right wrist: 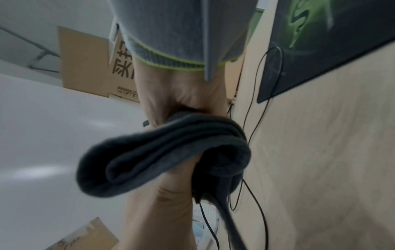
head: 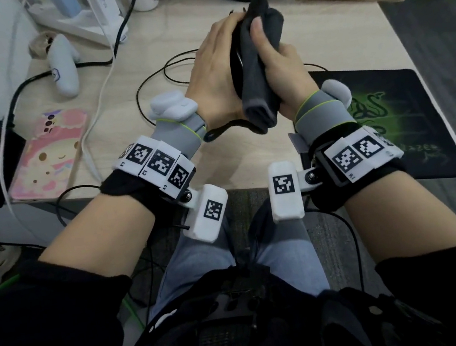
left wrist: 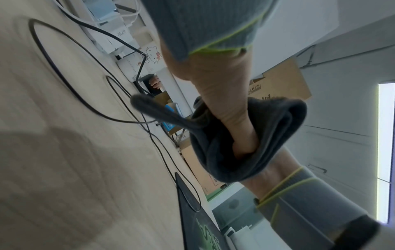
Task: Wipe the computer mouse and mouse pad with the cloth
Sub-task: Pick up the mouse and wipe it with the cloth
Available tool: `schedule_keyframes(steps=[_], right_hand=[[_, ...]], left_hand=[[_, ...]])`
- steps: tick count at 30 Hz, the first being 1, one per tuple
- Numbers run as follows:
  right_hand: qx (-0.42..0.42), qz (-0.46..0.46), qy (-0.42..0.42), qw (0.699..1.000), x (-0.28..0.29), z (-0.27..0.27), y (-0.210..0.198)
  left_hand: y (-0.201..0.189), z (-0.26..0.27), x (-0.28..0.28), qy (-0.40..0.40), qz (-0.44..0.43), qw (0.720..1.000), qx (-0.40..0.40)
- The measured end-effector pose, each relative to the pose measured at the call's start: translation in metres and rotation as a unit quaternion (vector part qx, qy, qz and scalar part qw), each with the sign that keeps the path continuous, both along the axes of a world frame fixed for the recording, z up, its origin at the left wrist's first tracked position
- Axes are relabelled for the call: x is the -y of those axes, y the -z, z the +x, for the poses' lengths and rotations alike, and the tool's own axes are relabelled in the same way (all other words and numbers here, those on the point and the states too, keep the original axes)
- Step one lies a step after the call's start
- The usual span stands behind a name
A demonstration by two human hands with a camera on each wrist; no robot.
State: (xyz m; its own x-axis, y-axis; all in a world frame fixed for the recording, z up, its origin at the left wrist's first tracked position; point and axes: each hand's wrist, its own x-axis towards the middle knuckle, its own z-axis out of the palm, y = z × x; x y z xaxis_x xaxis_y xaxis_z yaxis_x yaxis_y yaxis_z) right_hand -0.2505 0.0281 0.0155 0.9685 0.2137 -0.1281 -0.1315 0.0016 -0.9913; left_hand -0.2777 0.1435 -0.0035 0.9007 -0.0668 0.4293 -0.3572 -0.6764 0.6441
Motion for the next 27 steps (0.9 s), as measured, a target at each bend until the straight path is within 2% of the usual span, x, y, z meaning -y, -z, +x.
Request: schedule_keyframes(steps=[2,5,9,10,12,16,18,21,25,27], right_hand=[[0.008,-0.033,0.029,0.999,-0.001,0.005,-0.006],[0.002,-0.001,0.037,0.999,0.002,0.011,-0.005],[-0.029,0.142,-0.082,0.986,0.009,0.008,0.005],[-0.037,0.157,-0.115,0.98,0.009,0.006,0.008],[-0.036,0.118,-0.13,0.984,0.007,0.003,0.01],[-0.033,-0.037,-0.022,0.999,0.002,0.004,-0.003],[-0.04,-0.056,0.025,0.997,0.001,0.009,-0.007],[-0.053,-0.034,0.057,0.996,0.003,0.013,-0.001],[-0.078,0.064,-0.025,0.995,0.013,0.003,0.014],[-0.074,0.109,-0.083,0.988,0.01,-0.004,0.015]], left_hand=[[-0.001,-0.002,-0.001,0.012,0.008,1.0,-0.006],[-0.004,-0.002,-0.005,0.008,-0.007,1.0,-0.011],[-0.004,0.0,-0.01,-0.008,-0.048,0.999,-0.002],[-0.005,0.001,-0.01,-0.009,-0.048,0.999,-0.006],[-0.008,0.0,-0.005,-0.007,-0.023,1.0,-0.003],[-0.007,0.001,0.001,-0.004,0.04,0.998,0.041],[-0.006,-0.001,0.0,0.006,0.042,0.998,0.039],[-0.007,-0.005,0.001,0.008,0.025,1.0,0.015],[-0.007,-0.005,-0.004,-0.019,-0.059,0.998,0.002],[-0.006,-0.003,-0.005,-0.024,-0.056,0.998,-0.012]])
